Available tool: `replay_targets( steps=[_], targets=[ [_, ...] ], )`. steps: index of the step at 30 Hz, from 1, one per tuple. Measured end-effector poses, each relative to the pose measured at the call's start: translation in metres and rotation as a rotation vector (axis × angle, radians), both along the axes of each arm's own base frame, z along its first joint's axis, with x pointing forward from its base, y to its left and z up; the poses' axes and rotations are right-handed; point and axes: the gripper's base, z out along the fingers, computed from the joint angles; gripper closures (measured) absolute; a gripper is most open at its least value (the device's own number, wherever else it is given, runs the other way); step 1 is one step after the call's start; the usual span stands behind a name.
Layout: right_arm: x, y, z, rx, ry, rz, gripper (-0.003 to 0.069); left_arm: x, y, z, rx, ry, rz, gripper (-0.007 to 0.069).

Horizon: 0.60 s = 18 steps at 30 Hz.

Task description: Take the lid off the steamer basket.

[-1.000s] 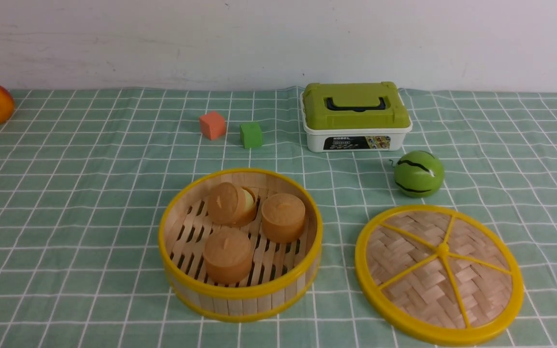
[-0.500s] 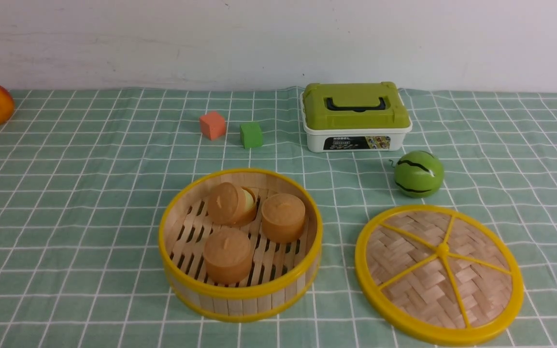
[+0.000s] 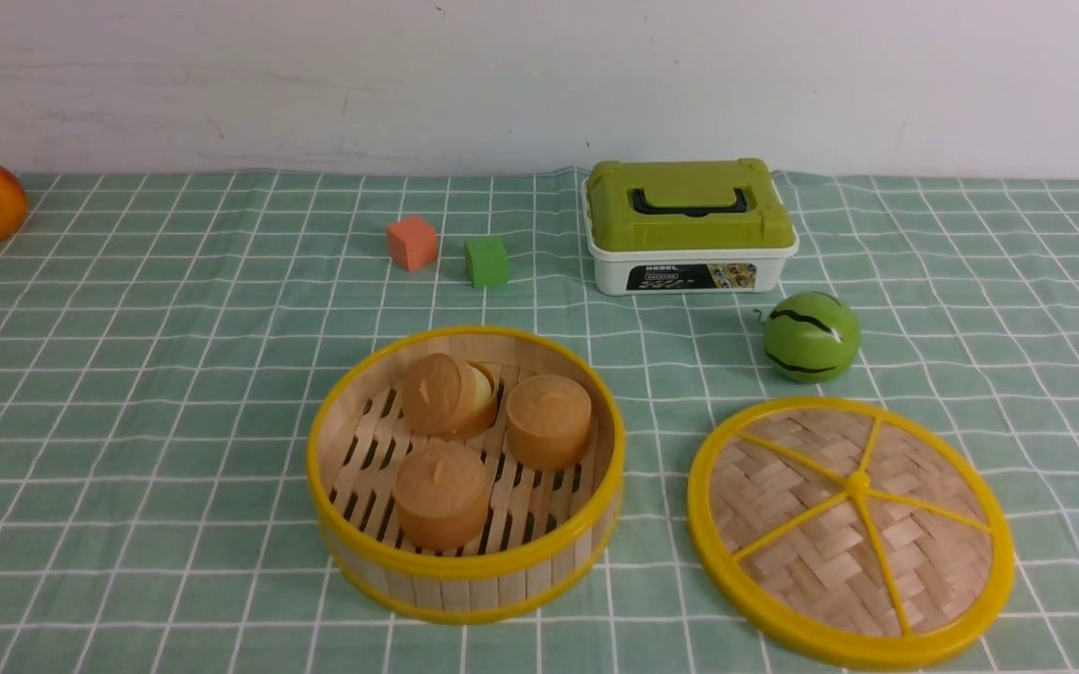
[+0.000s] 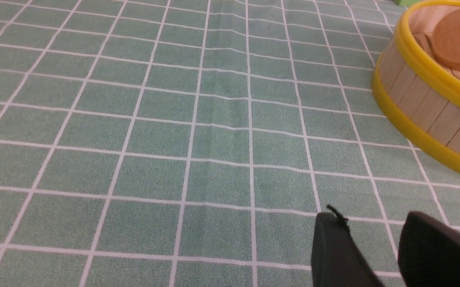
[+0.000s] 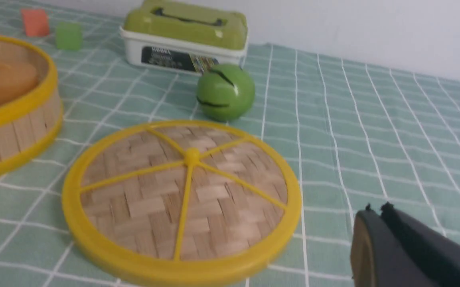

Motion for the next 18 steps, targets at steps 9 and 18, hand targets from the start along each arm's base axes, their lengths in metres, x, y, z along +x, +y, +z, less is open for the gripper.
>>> replay_targets(
  steps=[9,18],
  targets=[
    [-0.009,-0.005,-0.03,0.154,0.086,-0.087,0.0668,0.0,0.0,0.0,0.0,0.0,0.0,0.0386],
    [-0.01,-0.006,-0.031,0.148,0.111,-0.099,0.0681,0.0,0.0,0.0,0.0,0.0,0.0,0.0386]
  ],
)
